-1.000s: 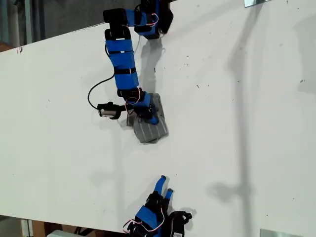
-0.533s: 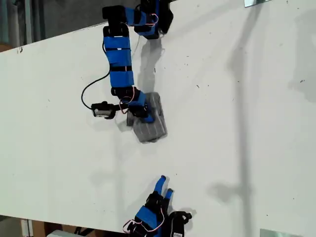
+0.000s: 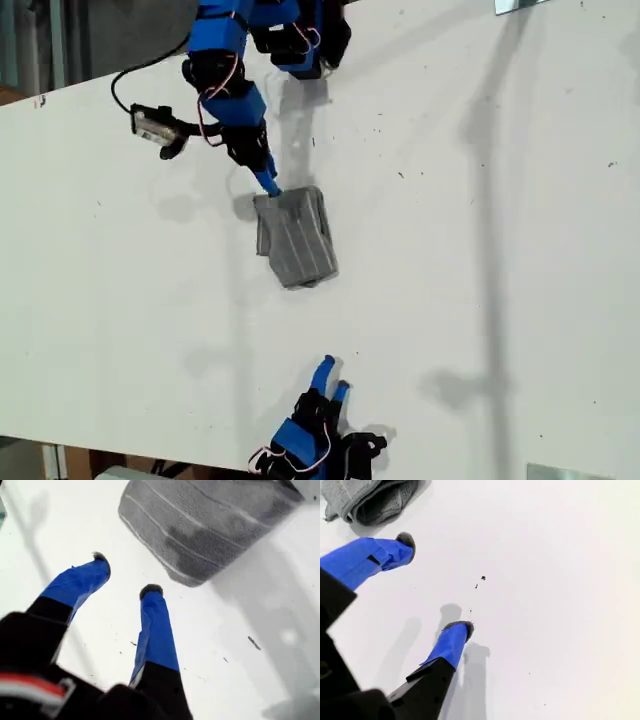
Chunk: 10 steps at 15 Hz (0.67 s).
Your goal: Grasp corners of a square towel and fold twice.
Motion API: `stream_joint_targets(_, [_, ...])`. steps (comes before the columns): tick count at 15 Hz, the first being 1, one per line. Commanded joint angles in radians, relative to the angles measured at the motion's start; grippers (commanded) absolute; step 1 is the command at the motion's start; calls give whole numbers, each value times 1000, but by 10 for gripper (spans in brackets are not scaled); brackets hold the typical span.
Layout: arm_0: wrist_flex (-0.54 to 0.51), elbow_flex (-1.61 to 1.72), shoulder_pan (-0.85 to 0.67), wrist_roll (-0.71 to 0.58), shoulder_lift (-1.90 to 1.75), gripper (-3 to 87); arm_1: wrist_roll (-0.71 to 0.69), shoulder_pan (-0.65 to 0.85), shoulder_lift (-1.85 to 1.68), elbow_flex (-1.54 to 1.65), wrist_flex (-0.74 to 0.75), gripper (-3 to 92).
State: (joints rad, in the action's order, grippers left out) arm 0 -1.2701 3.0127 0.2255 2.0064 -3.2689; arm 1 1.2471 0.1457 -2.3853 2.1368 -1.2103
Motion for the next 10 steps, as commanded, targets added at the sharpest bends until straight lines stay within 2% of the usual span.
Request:
stream_joint_targets(1, [-18, -8, -23, -38, -52, 294, 80, -20, -591, 351, -23, 177])
stream_joint_targets(3, [-32, 0, -37, -72, -89, 295, 135, -44, -877, 453, -169, 188])
stream_joint_targets(4, [-44, 8, -44, -104, -126, 296, 166, -51, -908, 468, -218, 179])
stream_joint_targets(6, [-67, 26, -77, -158, -190, 296, 178, -75, -907, 479, -172, 184])
stream_joint_targets(10, [-86, 72, -170, -284, -190, 294, 304, -120, -910, 508, -258, 212])
